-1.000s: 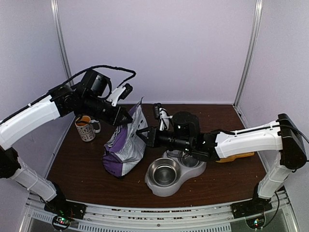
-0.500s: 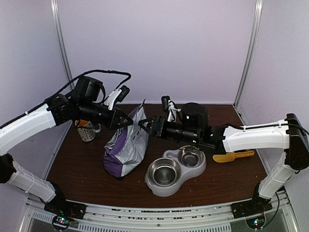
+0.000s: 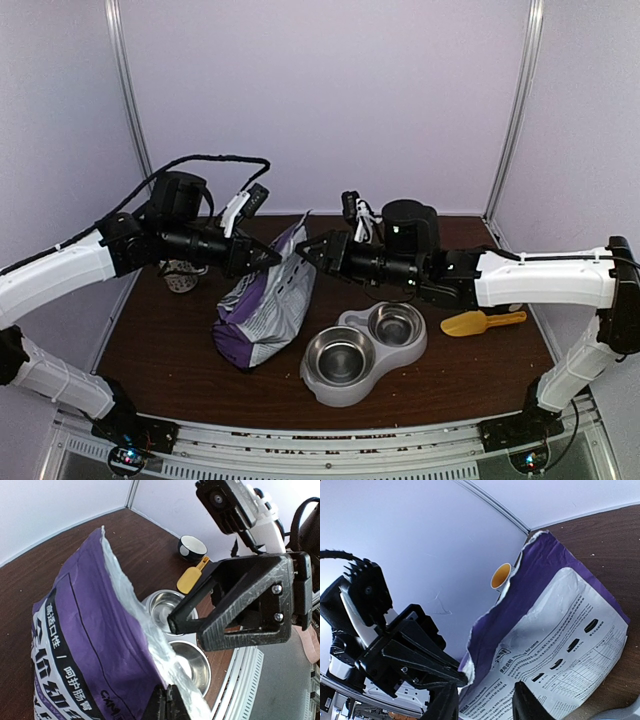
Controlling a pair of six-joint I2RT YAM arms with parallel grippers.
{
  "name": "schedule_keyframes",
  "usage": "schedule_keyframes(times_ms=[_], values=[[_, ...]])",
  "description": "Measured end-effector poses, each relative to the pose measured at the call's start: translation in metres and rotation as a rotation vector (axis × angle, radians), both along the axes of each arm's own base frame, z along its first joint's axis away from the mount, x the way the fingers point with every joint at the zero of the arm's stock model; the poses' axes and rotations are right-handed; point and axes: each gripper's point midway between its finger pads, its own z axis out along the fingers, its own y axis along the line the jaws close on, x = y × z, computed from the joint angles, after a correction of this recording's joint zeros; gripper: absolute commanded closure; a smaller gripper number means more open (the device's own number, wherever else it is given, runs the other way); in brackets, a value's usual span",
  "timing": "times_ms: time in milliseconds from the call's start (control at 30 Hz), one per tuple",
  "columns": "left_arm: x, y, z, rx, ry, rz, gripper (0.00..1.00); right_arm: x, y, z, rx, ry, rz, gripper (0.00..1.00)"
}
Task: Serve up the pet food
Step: Open the seal of the pet food bag.
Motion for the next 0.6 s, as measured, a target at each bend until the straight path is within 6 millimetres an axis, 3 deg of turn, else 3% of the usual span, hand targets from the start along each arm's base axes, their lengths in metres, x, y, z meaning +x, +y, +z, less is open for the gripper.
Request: schedule_keyframes(times_ms=[267, 600], values=[[-0.002, -0.002, 0.002, -0.028, -0.014, -0.018, 1.00, -0.004, 0.002, -0.002, -0.032, 0.010, 0.014, 0.64], [-0.002, -0.003, 0.002, -0.033, -0.016, -0.023, 1.00, -0.002, 0.014, 0.007, -0.042, -0.012, 0.035, 0.74]])
